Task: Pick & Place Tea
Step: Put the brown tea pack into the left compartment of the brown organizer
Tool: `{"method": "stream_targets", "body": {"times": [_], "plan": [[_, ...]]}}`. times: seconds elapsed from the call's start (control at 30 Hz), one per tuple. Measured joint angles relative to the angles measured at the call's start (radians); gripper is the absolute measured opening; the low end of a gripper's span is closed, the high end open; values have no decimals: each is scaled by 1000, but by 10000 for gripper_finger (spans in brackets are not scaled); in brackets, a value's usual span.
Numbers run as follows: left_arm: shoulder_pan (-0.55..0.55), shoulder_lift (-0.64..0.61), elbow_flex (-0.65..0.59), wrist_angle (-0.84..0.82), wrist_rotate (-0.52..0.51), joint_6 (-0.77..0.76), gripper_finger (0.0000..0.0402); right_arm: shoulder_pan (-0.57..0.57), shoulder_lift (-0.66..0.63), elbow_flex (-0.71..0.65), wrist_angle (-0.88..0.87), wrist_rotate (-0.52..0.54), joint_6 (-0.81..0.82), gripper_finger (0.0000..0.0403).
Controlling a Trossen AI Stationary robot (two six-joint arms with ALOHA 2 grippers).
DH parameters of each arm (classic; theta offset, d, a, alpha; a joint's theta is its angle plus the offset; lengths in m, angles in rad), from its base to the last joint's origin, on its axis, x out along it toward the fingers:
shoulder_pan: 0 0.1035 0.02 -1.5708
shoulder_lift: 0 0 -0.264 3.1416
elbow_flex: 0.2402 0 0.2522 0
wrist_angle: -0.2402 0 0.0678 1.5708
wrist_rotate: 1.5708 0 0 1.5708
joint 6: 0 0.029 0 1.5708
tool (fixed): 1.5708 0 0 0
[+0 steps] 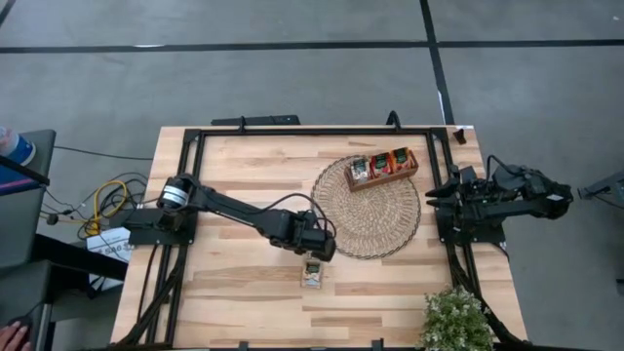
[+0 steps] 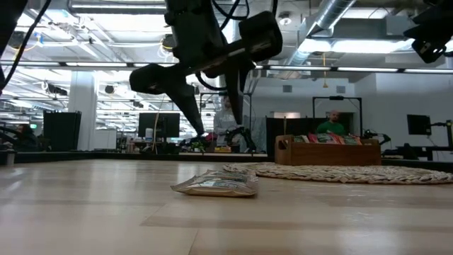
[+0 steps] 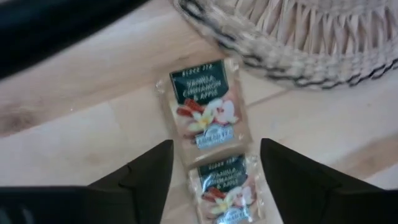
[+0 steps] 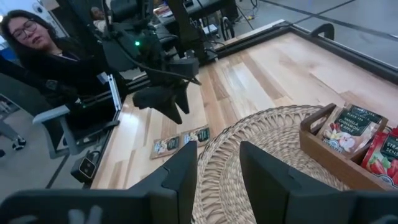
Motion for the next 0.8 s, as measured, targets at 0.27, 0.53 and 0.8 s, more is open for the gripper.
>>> {"method": "stream_targets", "body": {"times": [0.27,0.53,0.8], "plan": [[26,25,0,10,38,-8,309,0,0,0,1,0,-1,113],[39,49,0,43,62,-19,330,0,0,0,0,1,0,113],[45,70,0,69,116,-50,330,0,0,0,0,2,0,113]]}}
